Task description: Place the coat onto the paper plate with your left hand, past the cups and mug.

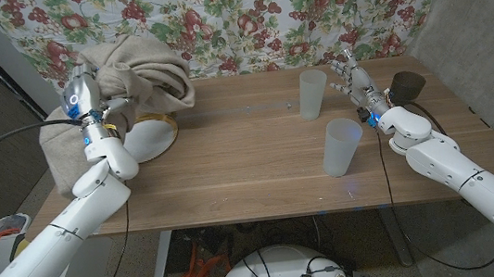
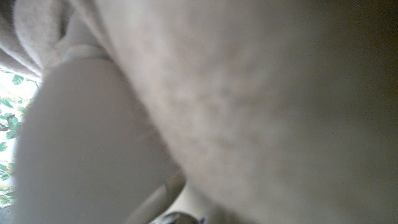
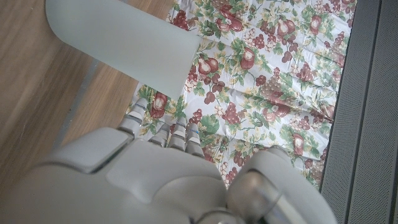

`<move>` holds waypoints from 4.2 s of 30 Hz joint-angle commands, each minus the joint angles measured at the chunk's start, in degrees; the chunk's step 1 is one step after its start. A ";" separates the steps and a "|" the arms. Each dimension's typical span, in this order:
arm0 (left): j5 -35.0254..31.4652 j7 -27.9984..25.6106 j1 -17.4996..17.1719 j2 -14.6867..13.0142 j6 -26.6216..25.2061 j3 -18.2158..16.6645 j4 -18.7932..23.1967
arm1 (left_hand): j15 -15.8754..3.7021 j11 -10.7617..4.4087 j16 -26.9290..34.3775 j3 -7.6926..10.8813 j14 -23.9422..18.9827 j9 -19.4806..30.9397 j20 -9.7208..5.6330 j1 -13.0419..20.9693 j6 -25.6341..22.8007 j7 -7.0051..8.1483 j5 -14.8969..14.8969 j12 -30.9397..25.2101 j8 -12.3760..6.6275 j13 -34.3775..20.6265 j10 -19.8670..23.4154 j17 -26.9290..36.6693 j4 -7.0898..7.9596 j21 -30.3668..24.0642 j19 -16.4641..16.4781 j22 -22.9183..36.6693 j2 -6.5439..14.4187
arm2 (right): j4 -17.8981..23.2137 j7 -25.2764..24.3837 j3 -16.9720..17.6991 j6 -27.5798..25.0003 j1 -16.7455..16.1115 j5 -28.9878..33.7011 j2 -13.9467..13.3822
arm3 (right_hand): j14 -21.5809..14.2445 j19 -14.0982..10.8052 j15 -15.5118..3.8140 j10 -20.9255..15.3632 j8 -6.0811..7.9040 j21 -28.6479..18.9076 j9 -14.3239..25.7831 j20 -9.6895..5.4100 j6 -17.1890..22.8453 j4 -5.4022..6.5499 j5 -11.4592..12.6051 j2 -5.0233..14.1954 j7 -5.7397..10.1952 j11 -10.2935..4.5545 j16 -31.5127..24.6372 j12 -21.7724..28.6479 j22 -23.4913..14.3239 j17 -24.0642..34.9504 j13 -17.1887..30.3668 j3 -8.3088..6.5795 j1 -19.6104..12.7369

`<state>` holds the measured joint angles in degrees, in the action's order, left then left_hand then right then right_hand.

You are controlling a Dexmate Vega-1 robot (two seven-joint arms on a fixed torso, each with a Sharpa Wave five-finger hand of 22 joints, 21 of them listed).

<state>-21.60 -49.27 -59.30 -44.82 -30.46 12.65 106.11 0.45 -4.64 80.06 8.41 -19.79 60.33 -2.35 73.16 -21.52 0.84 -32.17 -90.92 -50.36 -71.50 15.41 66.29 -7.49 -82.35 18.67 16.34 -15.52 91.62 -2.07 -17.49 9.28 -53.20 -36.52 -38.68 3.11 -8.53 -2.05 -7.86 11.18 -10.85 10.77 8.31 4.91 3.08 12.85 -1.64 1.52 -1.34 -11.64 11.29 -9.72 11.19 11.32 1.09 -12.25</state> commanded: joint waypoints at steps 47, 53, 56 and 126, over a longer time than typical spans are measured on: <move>-9.96 -6.86 9.87 -0.15 -3.34 13.54 -16.82 | -5.35 -3.53 -2.83 16.78 -1.70 -3.46 -2.41 18.08 -2.17 2.57 1.52 -0.16 -32.47 -0.19 1.30 3.34 -2.21 -2.42 -5.43 -4.50 20.68 | -2.63 1.58 -2.82 -2.88 5.00 0.73 1.55 | -0.32 -1.41 -1.77 -0.42 0.02 -0.39 0.20 -0.39 -0.72 -0.19 -0.06 0.25 0.01 0.05 -0.27 0.45 -0.12 0.04 0.24 0.52 -0.03; -11.06 -6.24 11.31 0.51 -5.46 15.54 -18.69 | -5.36 -4.20 -2.92 16.67 -1.03 -4.36 -1.92 18.01 -2.66 3.12 2.01 -0.17 -32.52 -0.18 1.34 3.38 -2.26 -2.84 -6.41 -4.55 20.58 | -3.15 1.92 -3.07 -2.98 5.35 0.54 1.89 | -0.33 -1.39 -1.76 -0.39 0.05 -0.35 0.20 -0.37 -0.68 -0.20 -0.05 0.27 0.01 0.15 -0.25 0.43 -0.13 0.04 0.24 0.54 -0.03; -10.58 -5.38 11.47 0.52 -6.16 15.82 -19.08 | -5.34 -4.12 -2.88 16.72 -0.56 -4.88 -1.54 18.16 -2.82 3.20 2.39 -0.14 -32.67 -0.18 1.32 3.38 -2.31 -3.18 -7.16 -4.58 20.73 | -3.48 1.84 -2.99 -3.13 5.27 0.34 1.92 | -0.33 -1.38 -1.75 -0.38 0.08 -0.34 0.20 -0.35 -0.63 -0.20 -0.05 0.28 0.06 0.19 -0.25 0.42 -0.13 0.04 0.24 0.55 -0.03; -12.15 10.15 15.83 0.25 -12.90 28.35 -22.87 | -7.84 -5.87 -5.19 17.73 -0.87 -10.41 3.17 15.89 -5.67 5.81 0.67 0.10 -34.51 -0.01 4.60 2.54 -2.05 -4.16 -12.95 -5.41 17.77 | -8.92 6.59 -3.93 -0.46 8.13 -0.25 3.34 | -0.30 -1.19 -1.83 -0.62 0.34 -0.09 0.20 -0.35 0.07 -0.35 -0.01 0.62 0.51 0.03 -0.12 0.44 -0.14 0.02 0.25 0.74 -0.15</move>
<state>-33.70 -43.68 -44.11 -44.20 -42.15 39.48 83.74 -2.07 -7.78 75.49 8.55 -20.33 50.19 -0.03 72.41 -23.31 3.17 -30.85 -90.91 -53.80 -71.33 16.98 68.95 -7.63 -87.02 6.11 11.15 -14.64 83.14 4.15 -21.20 8.72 -45.46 -36.80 -35.64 3.12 -9.56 -2.05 -7.86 11.16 -10.85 10.77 8.10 4.51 2.67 12.85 -1.25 1.96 -1.34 -11.64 11.29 -9.72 11.21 11.32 1.50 -12.33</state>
